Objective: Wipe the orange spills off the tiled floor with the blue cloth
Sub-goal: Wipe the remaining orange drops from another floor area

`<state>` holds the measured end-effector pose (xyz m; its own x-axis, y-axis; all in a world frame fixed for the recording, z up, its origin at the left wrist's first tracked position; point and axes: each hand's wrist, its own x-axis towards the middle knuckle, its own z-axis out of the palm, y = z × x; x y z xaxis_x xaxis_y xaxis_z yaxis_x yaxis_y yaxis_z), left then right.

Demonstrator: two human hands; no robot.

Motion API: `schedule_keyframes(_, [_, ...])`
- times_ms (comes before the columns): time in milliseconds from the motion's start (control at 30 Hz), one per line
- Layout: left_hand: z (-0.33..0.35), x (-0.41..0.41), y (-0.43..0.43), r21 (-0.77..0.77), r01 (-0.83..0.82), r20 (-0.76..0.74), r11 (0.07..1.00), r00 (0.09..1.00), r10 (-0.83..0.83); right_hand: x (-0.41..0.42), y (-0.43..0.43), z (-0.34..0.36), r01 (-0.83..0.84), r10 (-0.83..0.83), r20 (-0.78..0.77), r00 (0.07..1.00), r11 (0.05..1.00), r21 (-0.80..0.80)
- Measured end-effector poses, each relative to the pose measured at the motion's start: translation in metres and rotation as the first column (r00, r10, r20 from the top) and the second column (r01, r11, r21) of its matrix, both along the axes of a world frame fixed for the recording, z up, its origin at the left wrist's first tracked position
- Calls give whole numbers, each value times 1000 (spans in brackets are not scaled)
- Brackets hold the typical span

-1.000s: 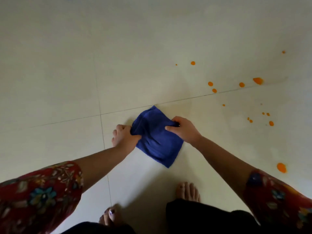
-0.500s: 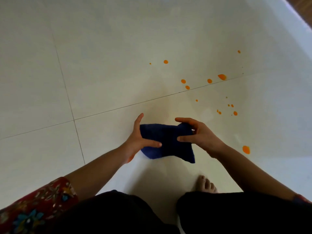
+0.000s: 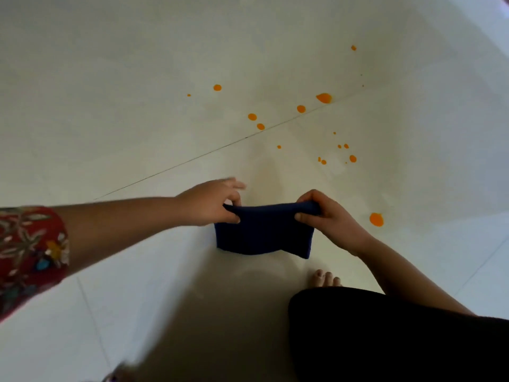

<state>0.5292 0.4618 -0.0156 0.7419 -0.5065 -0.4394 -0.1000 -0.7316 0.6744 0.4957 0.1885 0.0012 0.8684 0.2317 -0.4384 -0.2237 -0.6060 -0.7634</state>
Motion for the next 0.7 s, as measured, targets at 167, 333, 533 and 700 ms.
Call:
schedule_keyframes(167, [-1,15,-60,-148,-89,-33,985,996,85,6,-57,-8,439,-434,-85,897,850,291])
schedule_keyframes(333, [-17,12,-154,-262,-195,-60,945,981,185,-1,-118,-21,531,-496,246,833,841,-104])
schedule_keyframes(533, [-43,-19,-247,-306,-201,-400,930,914,66,-9,-192,-32,533,-345,417,841,659,-530])
schedule_keyframes(700, [-63,-7,-281,-29,81,-18,996,996,-82,-4,-206,-79,535,-388,374,842,515,-670])
